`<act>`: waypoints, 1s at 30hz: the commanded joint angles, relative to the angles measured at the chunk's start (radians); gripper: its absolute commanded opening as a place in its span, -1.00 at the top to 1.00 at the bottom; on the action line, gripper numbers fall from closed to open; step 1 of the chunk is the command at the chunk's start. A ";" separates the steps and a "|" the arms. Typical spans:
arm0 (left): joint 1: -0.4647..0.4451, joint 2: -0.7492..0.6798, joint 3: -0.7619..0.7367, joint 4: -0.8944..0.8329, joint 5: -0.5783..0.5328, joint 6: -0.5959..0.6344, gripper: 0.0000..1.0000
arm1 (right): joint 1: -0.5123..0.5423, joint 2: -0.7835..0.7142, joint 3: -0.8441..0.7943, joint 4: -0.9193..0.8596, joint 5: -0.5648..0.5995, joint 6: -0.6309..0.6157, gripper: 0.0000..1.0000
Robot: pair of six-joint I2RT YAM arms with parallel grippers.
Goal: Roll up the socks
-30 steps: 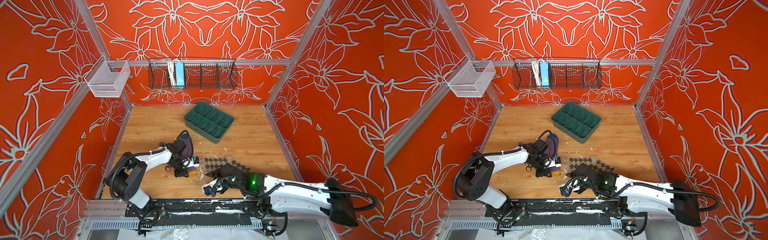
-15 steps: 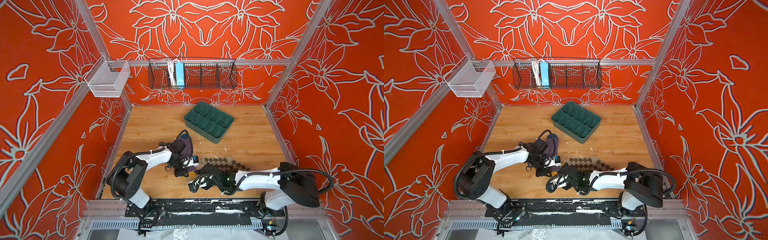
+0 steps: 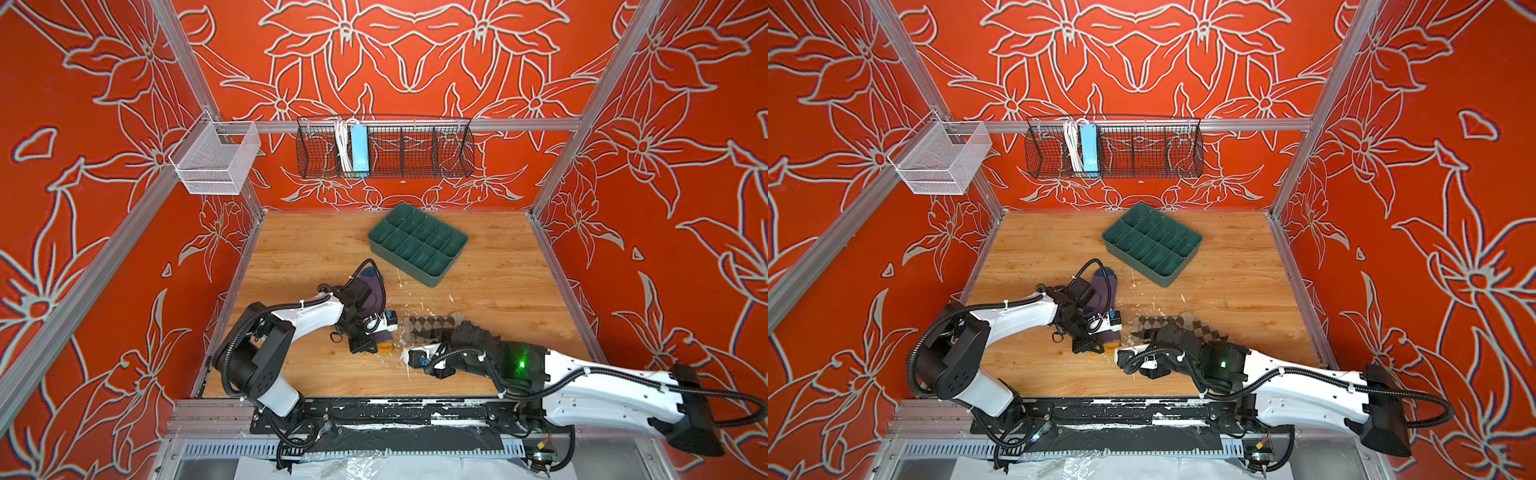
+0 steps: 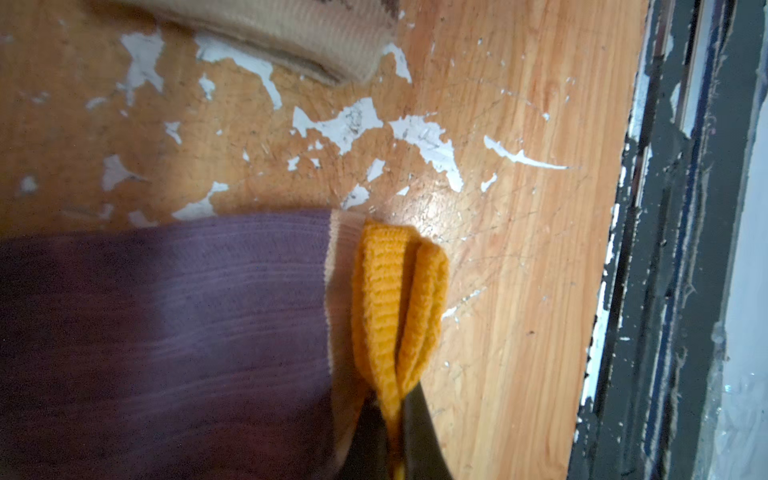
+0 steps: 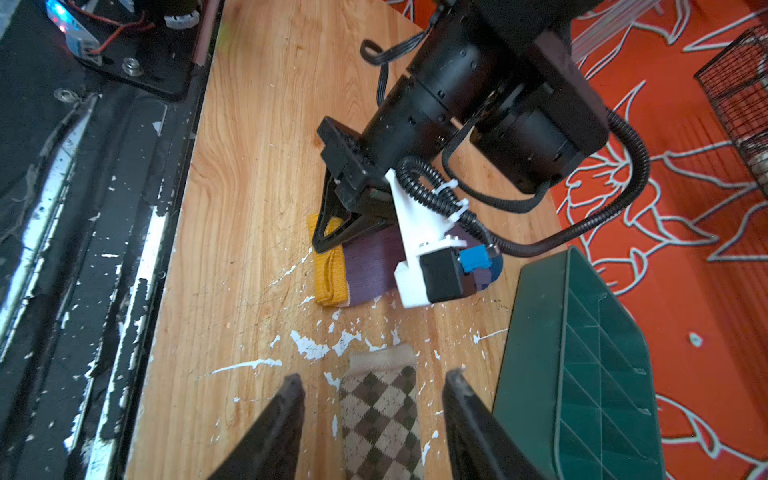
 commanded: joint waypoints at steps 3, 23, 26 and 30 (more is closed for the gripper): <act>0.007 -0.014 -0.002 0.006 -0.002 0.007 1.00 | 0.020 0.117 -0.035 0.065 0.016 0.017 -0.12; 0.008 -0.071 -0.043 0.029 -0.006 -0.002 1.00 | -0.004 0.706 0.091 0.472 0.093 -0.138 -0.06; 0.008 -0.076 -0.046 0.030 -0.006 -0.001 1.00 | -0.010 0.740 0.095 0.481 0.086 -0.140 0.00; 0.008 -0.071 -0.043 0.026 -0.003 -0.002 1.00 | -0.019 0.777 0.099 0.496 0.087 -0.133 0.10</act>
